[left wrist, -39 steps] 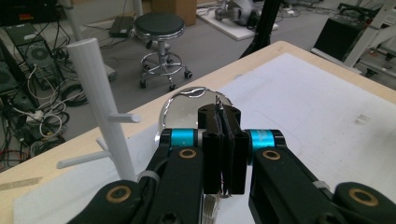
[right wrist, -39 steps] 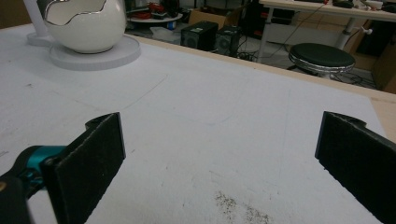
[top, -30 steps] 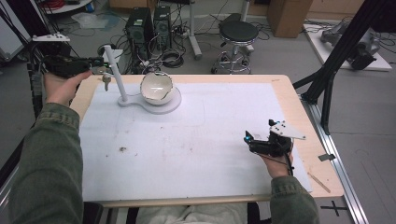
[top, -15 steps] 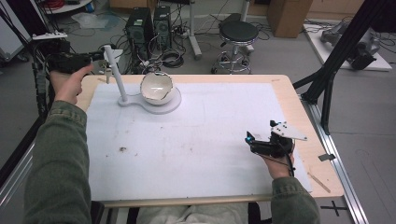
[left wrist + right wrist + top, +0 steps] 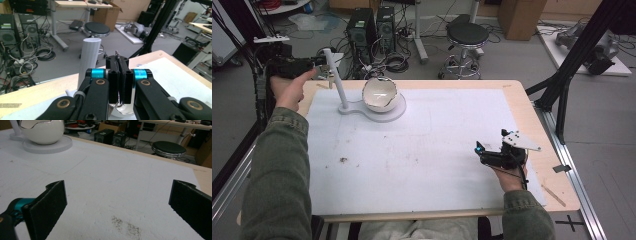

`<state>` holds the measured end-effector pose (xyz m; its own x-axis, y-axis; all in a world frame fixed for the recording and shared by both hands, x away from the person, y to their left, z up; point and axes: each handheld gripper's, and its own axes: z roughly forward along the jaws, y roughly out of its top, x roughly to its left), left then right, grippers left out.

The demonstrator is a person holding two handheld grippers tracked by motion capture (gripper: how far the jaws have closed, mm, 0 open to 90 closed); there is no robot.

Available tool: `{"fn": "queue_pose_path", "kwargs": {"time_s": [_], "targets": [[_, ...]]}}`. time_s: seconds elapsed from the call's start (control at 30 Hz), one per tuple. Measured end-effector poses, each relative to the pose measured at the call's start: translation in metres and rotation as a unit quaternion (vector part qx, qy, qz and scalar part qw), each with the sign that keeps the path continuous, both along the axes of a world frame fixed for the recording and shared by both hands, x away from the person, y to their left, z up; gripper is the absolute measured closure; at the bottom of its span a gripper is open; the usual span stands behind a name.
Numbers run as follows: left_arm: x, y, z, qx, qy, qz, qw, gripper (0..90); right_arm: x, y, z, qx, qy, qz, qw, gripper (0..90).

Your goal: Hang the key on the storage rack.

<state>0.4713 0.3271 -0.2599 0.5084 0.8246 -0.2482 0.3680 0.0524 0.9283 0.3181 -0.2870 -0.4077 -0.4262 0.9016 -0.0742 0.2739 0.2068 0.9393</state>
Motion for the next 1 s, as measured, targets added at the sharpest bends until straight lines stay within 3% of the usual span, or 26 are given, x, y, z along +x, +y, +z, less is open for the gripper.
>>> {"fn": "queue_pose_path", "kwargs": {"time_s": [0.33,1.0], "targets": [[0.004,-0.001,0.0,-0.04,-0.004,0.024,0.9989,87.4,-0.001,0.0,0.0,0.0,0.0,0.003,1.0,0.5],[0.011,-0.01,-0.007,-0.018,0.004,0.033,0.9993,87.4,-0.001,-0.001,0.0,-0.002,-0.002,0.002,1.0,0.5]]}}
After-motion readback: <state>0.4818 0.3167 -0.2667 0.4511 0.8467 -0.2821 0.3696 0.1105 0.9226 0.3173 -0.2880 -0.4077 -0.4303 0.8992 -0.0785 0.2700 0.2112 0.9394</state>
